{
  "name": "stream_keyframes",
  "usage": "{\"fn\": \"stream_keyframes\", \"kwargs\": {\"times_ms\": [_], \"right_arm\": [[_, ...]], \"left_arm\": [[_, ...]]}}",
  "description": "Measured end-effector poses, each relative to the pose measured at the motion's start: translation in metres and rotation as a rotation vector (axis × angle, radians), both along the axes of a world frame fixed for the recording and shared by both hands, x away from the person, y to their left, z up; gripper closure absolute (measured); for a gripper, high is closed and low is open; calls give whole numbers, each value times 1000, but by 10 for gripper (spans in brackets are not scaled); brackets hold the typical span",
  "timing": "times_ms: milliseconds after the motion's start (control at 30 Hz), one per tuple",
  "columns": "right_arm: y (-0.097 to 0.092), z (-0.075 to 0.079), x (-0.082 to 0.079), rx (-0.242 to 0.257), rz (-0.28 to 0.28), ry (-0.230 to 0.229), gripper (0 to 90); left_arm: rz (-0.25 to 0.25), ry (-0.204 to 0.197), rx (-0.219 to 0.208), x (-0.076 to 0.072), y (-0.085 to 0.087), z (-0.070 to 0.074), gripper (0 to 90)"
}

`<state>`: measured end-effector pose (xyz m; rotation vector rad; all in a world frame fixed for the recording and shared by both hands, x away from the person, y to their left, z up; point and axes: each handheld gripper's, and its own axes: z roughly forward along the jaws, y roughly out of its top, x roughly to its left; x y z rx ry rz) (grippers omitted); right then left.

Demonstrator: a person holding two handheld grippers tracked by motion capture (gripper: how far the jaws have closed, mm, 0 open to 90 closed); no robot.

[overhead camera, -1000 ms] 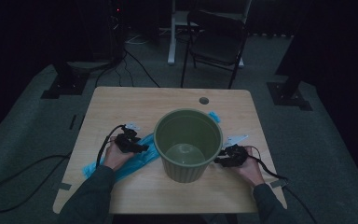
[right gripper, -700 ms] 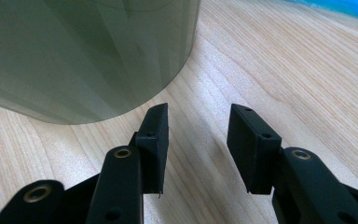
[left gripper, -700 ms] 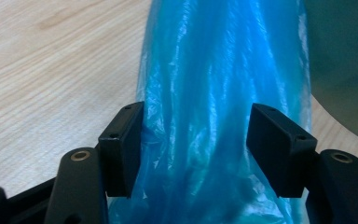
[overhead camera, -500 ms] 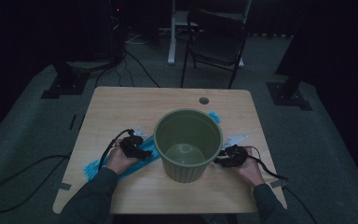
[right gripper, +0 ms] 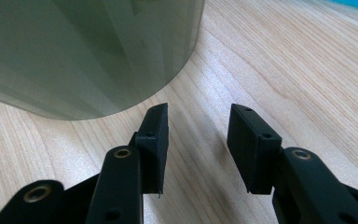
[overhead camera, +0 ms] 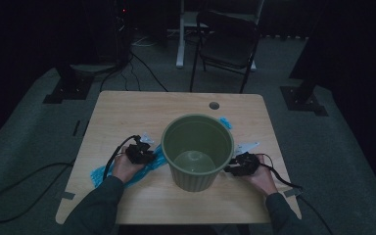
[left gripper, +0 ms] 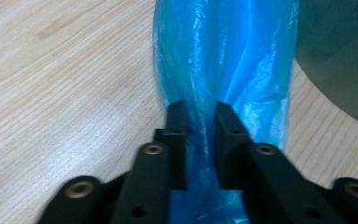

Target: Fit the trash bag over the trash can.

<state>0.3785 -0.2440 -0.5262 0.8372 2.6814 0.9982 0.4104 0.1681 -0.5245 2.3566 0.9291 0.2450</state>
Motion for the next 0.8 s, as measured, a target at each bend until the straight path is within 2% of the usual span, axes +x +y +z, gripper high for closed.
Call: {"fn": "stream_keyframes", "kwargs": {"times_ms": [67, 133, 467, 700, 733, 800], "right_arm": [[0, 0, 0, 0, 1, 1, 580], [0, 0, 0, 0, 2, 4, 581], [0, 1, 0, 27, 0, 8, 581], [-1, 4, 0, 75, -8, 15, 585], [-1, 4, 0, 82, -8, 15, 585], [0, 6, -1, 84, -6, 9, 586]], "left_arm": [[-2, 4, -12, 1, 1, 0, 867], [9, 17, -41, 3, 3, 1, 878], [26, -19, -90, 6, 14, 17, 887], [39, -66, -113, 6, 21, 35, 889], [40, -84, -126, 7, 23, 44, 889], [45, -106, -138, 8, 25, 54, 889]]}}
